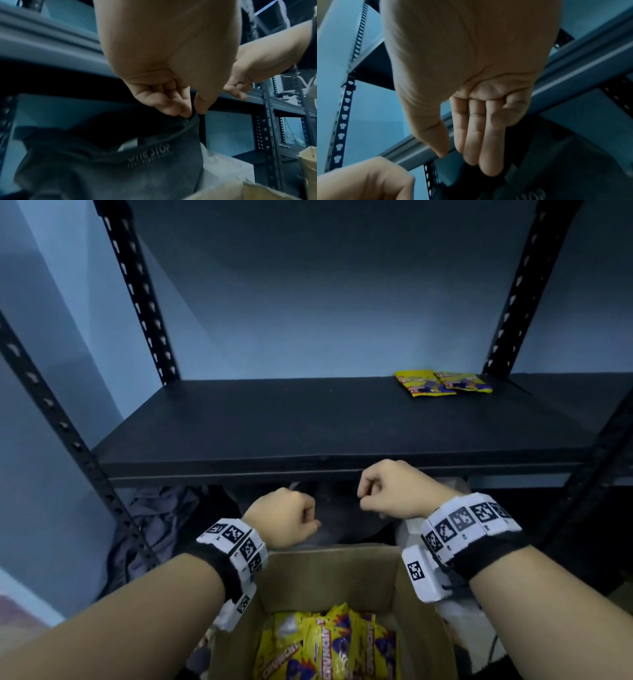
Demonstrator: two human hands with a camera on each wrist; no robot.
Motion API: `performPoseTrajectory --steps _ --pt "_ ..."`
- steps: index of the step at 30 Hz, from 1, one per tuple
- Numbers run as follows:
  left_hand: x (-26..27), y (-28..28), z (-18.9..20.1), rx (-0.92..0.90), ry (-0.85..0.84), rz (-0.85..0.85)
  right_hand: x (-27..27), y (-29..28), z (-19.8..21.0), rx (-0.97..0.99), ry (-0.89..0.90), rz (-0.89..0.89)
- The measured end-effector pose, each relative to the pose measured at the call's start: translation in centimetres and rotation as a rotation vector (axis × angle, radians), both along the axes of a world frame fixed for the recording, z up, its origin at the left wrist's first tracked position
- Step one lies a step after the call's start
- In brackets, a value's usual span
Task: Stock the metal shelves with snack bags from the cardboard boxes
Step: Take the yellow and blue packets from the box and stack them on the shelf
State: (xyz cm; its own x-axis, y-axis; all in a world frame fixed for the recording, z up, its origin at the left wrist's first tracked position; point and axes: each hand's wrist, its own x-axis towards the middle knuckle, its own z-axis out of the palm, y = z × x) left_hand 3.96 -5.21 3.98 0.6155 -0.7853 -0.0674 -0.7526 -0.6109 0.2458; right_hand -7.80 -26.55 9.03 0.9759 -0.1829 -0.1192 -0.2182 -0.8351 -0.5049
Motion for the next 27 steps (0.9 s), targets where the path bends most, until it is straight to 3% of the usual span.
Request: performPoseTrajectory --steps 6,13,17,22,23,25,27 --pt "0.3 -1.1 -5.9 0.086 0.192 -0.026 1.4 1.2 -9.1 0.078 0.227 0.097" --pt "0.7 -2.7 -16.0 0.179 0.364 0.079 2.6 1.4 -21.7 0.254 0.488 -0.075" --pt "1.0 -2.3 -23.1 0.279 0.475 0.145 2.2 1.1 -28.7 0.198 0.636 -0.109" --pt "2.4 -0.5 -33.5 0.389 0.452 0.223 0.8 -3.3 -46.5 0.141 0.65 -0.246" --pt "2.7 0.1 -36.1 0.384 0.44 0.236 0.3 -3.6 -48.4 0.139 0.666 -0.255" --pt "2.8 1.7 -40.1 0.343 0.449 0.252 -0.6 -2.0 -44.8 0.119 0.683 -0.239" --pt "2.0 2.4 -39.2 0.283 0.478 0.265 -1.5 -1.2 -43.3 0.119 0.667 -0.235"
